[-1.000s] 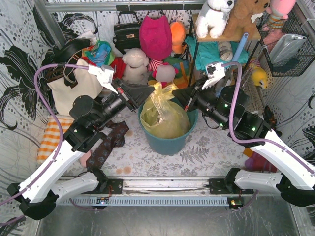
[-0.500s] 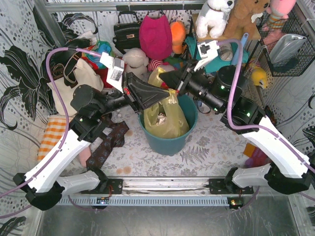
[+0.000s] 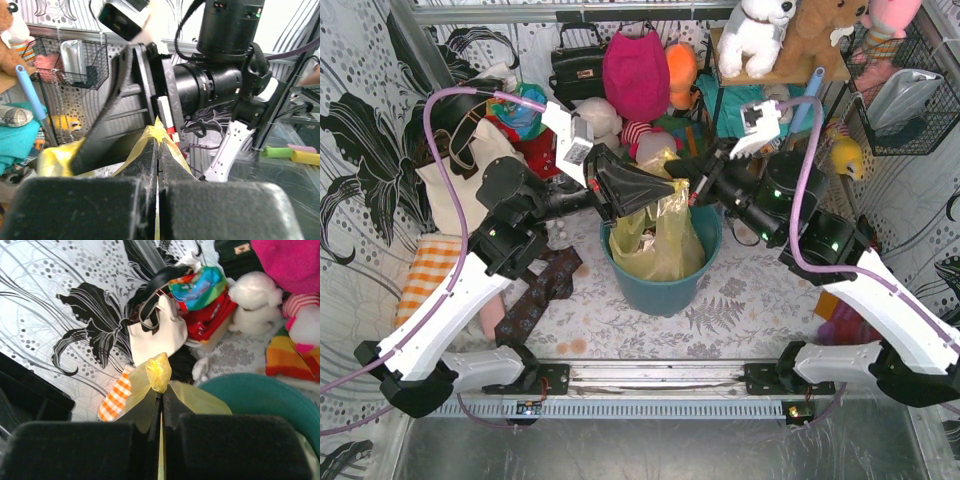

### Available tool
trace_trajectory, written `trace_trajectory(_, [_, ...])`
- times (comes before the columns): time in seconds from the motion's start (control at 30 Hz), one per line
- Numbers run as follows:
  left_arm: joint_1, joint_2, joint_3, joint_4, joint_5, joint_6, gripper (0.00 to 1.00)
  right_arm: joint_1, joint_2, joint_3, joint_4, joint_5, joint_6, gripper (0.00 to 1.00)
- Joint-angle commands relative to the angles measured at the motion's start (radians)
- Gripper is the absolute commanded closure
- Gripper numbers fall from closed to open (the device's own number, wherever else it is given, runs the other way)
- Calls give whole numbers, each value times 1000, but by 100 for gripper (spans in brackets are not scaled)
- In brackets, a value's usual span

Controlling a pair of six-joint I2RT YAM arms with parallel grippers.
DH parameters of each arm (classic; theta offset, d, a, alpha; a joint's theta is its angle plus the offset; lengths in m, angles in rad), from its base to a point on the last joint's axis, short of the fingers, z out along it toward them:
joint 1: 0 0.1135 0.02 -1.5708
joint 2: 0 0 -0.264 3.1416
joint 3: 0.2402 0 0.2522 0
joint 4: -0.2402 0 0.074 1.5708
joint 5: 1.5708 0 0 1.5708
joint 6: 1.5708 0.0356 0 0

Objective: Tie the trash bag

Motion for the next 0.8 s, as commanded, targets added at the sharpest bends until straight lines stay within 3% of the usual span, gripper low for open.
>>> trace_trajectory(0.0, [0,-2,25,-27,-54,82,100,3,-89,-107,26,77,97,100])
trace_trajectory(0.23, [4,-7,20,-81,-149,125,100,2,-158,-219,62,57,150,100])
trace_trajectory(0.43, [12,-27,-23,-121,-364,133,100,3,-211,-313,158,34,126,100])
trace_trajectory(0.77, [26,-39,-72,-152,-487,80,100,3,-266,-489,469,-122,-19,100])
